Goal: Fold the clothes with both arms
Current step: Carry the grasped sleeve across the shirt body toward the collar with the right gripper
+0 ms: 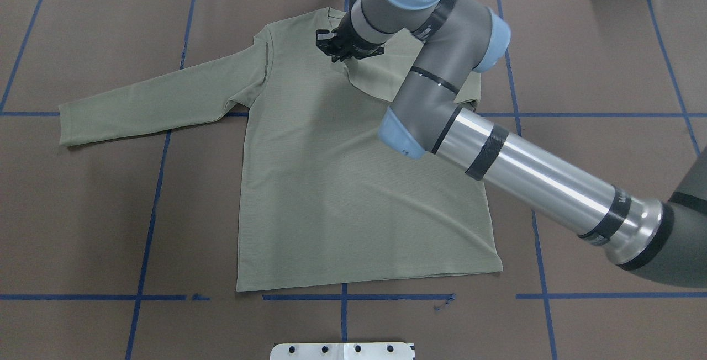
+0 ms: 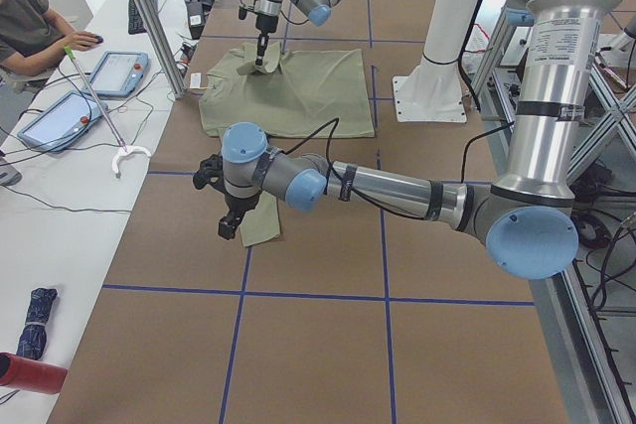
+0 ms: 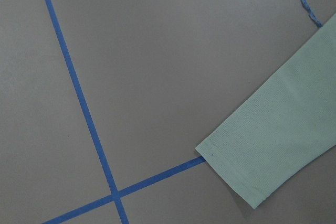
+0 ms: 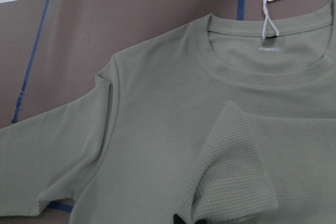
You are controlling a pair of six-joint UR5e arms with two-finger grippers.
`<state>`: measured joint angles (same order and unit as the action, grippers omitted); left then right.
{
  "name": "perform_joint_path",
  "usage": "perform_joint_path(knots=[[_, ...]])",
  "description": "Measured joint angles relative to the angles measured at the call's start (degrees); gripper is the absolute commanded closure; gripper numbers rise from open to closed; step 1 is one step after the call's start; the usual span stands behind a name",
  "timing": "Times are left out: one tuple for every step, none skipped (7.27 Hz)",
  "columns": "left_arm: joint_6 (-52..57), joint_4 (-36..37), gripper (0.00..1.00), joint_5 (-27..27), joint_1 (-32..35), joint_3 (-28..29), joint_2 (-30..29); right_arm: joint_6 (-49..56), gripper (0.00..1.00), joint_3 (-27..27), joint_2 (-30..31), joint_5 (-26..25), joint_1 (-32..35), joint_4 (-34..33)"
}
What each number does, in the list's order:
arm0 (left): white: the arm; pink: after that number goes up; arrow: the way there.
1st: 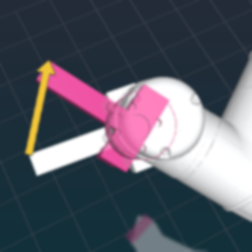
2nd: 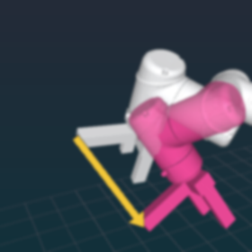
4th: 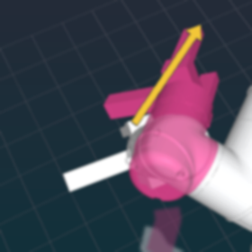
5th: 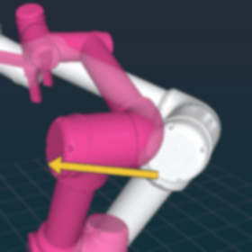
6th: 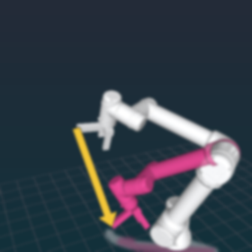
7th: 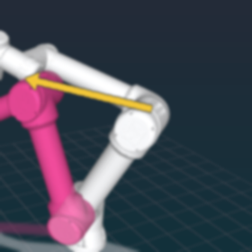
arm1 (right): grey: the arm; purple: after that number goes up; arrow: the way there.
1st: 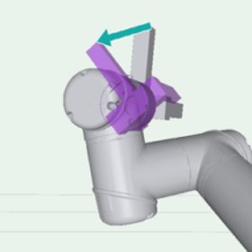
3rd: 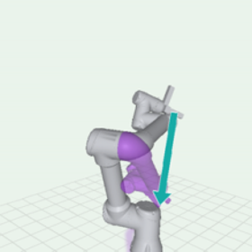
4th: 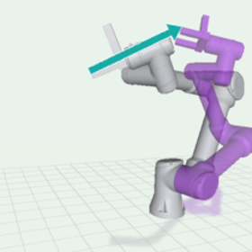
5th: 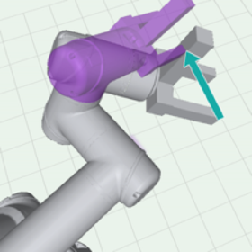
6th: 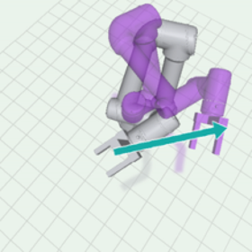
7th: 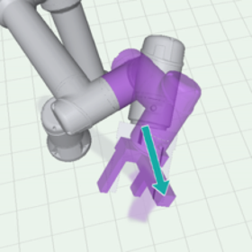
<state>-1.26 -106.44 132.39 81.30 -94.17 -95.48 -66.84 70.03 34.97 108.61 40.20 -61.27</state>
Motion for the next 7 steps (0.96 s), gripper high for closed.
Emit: perform_joint_path(knots=[[0.0,0.0,0.01,-0.02,0.0,0.08,0.01,-0.66,1.0,-3.24,-2.34,-3.63,-2.49,0.04],[-0.03,0.0,0.01,-0.02,0.0,0.13,0.02,-0.85,1.0,-5.42,-3.94,-5.96,-4.14,0.09],[-0.05,0.0,0.01,-0.03,0.0,0.17,0.03,-0.84,1.0,-7.01,-5.42,-7.24,-5.17,0.17],[-0.05,0.0,0.01,-0.02,0.0,0.22,0.03,-0.65,0.01,-8.88,-7.37,-8.39,-6.2,0.35],[-0.06,0.0,0.01,-0.02,0.0,0.39,-0.02,-0.4,0.0,-10.81,-9.52,-10.84,-8.27,1.32],[-0.06,-0.01,0.01,-0.03,0.0,0.66,-0.14,-0.34,0.0,-11.83,-10.87,-15.04,-11.29,3.17],[-0.07,-0.06,0.01,-0.01,0.0,0.77,-0.17,-0.44,0.0,-12.38,-11.75,-19.63,-14.02,4.38]])
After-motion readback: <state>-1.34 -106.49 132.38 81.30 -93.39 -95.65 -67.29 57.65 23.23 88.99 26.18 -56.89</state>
